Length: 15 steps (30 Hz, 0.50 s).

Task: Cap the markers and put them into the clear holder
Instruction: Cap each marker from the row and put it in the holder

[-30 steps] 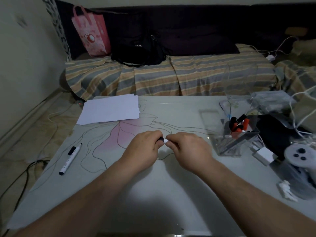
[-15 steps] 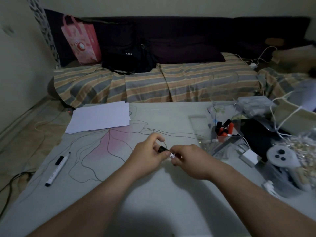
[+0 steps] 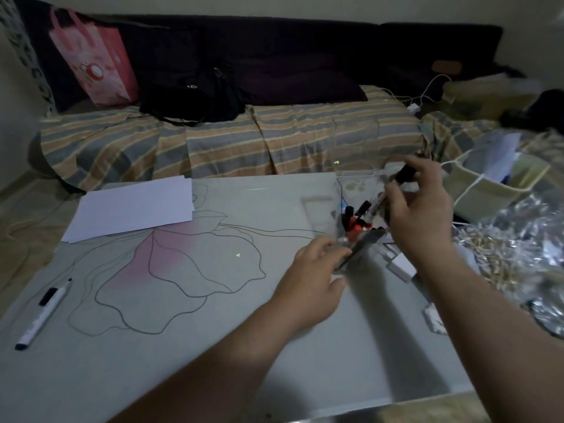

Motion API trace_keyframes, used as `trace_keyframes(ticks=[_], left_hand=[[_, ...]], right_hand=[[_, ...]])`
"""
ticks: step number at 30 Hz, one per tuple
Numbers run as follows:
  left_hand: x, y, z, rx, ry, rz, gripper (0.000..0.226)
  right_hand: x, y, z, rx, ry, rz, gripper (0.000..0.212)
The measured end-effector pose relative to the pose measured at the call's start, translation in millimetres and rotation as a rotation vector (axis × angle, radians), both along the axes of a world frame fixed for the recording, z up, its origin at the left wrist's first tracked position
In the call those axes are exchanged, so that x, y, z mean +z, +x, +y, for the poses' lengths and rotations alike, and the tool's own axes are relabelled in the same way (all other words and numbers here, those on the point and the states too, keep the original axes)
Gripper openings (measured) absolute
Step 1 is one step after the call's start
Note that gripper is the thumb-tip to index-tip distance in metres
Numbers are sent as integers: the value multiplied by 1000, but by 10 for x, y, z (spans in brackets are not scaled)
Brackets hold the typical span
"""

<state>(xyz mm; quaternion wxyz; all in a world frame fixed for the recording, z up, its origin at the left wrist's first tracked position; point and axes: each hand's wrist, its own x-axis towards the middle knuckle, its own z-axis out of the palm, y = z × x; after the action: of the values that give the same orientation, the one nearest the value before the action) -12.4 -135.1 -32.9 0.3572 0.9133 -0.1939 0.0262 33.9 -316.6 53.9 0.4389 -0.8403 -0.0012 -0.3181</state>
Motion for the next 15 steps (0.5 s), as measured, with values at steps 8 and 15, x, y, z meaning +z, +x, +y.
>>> trace_keyframes(ticks=[8,15], left_hand=[[-3,34,-132,-36,168,-125,72],[-46,82,-72,-80,198,-167,68]], right_hand=[[-185,214,-93,64,-163,-107,31],[-530,168,-52,-78,-591,255,17]])
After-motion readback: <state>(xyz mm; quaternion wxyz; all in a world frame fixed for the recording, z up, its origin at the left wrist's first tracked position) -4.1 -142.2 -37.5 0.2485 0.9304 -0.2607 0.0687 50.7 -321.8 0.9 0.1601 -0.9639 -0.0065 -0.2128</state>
